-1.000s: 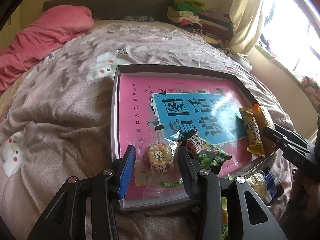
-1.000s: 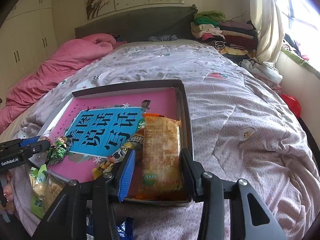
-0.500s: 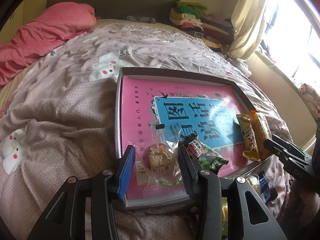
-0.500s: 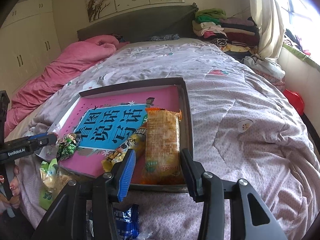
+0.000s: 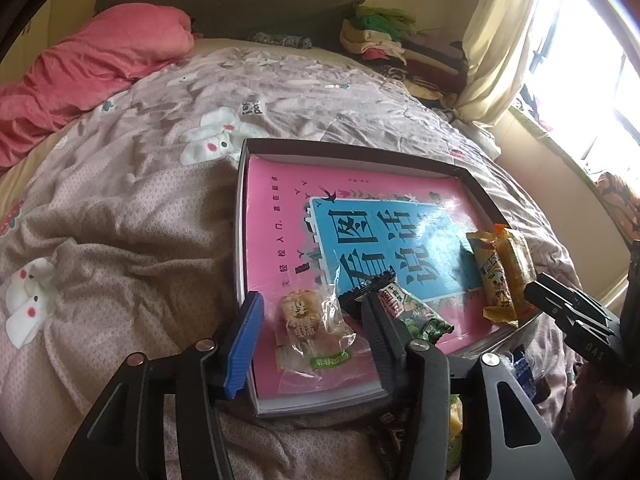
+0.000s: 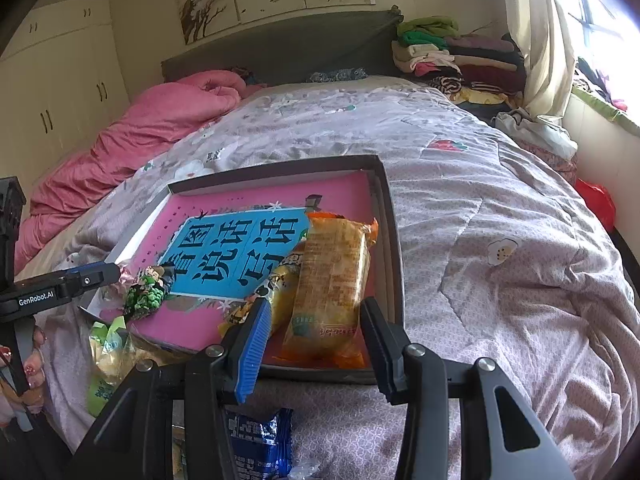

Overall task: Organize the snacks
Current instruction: 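Lower and release bread bag with right gripper while left releases cookie bag, then withdraw right gripper from tray while left moves toward green-and-yellow bag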

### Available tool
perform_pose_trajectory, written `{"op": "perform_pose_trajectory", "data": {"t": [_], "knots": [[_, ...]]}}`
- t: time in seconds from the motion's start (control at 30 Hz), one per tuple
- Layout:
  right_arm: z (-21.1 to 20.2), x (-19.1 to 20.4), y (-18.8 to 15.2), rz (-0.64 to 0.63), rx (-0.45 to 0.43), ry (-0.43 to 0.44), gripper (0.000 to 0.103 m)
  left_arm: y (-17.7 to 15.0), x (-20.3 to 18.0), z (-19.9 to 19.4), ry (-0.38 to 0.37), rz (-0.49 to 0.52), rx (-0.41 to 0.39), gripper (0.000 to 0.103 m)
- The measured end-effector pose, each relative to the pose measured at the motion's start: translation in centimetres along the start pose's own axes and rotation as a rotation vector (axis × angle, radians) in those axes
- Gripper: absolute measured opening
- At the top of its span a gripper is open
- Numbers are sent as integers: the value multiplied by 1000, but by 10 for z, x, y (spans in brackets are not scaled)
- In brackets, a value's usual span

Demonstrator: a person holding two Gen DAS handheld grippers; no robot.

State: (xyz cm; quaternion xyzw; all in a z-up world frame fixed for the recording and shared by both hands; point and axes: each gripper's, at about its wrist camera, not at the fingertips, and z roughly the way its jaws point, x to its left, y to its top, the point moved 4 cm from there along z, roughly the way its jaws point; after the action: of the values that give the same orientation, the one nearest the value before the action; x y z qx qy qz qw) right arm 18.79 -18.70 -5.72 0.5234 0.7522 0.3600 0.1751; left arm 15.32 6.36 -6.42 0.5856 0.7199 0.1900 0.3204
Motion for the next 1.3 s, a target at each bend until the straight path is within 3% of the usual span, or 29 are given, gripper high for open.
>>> {"op": "perform_pose_trajectory", "data": {"t": [0.7,1.3], "knots": [[-20,-12,8,36,-81,4,57,3,1,-30,-15,15,-43,75],[-40,12,10,-23,-127,57,65,-6,-16,-44,-39,74,-44,77]]}}
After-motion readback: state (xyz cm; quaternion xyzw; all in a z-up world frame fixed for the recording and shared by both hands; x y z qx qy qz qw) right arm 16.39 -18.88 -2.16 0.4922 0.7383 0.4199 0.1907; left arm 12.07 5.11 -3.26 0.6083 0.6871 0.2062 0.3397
